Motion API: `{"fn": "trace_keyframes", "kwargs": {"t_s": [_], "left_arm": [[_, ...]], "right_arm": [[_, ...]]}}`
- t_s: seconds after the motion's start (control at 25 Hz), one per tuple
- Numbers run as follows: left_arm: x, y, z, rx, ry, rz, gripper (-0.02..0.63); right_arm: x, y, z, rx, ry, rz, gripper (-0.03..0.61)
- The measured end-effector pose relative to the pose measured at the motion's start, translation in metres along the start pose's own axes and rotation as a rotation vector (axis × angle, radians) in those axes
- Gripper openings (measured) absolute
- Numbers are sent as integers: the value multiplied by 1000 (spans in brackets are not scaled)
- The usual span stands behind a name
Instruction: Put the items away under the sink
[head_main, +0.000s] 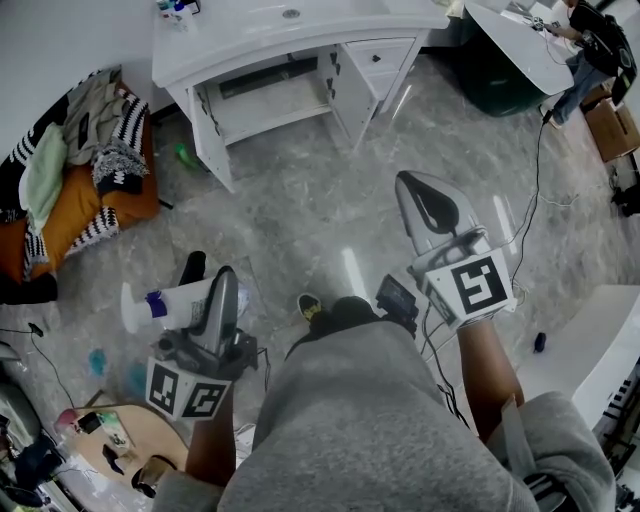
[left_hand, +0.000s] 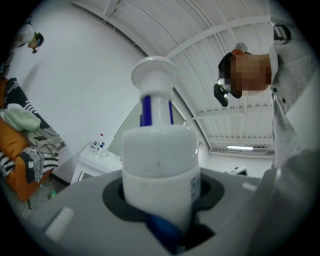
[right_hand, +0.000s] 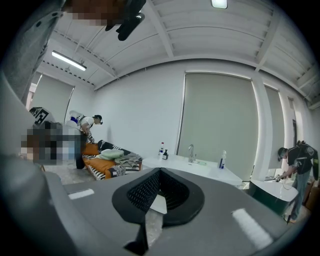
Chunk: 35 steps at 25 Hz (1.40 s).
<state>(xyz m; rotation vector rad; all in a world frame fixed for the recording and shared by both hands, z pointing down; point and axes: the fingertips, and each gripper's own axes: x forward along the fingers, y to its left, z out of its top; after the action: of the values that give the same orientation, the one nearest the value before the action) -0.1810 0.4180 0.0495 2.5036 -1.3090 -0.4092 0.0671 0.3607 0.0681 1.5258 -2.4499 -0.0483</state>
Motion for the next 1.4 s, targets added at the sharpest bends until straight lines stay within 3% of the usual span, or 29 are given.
{"fn": "trace_keyframes", "kwargs": {"t_s": [0.84, 1.4], "left_arm": [[-2, 9, 4, 15, -4, 1, 207], [72, 42, -3, 11, 37, 8, 207]], "right_arm": [[13, 5, 5, 1, -37, 3, -8], [82, -41, -5, 20, -19, 6, -8]]}}
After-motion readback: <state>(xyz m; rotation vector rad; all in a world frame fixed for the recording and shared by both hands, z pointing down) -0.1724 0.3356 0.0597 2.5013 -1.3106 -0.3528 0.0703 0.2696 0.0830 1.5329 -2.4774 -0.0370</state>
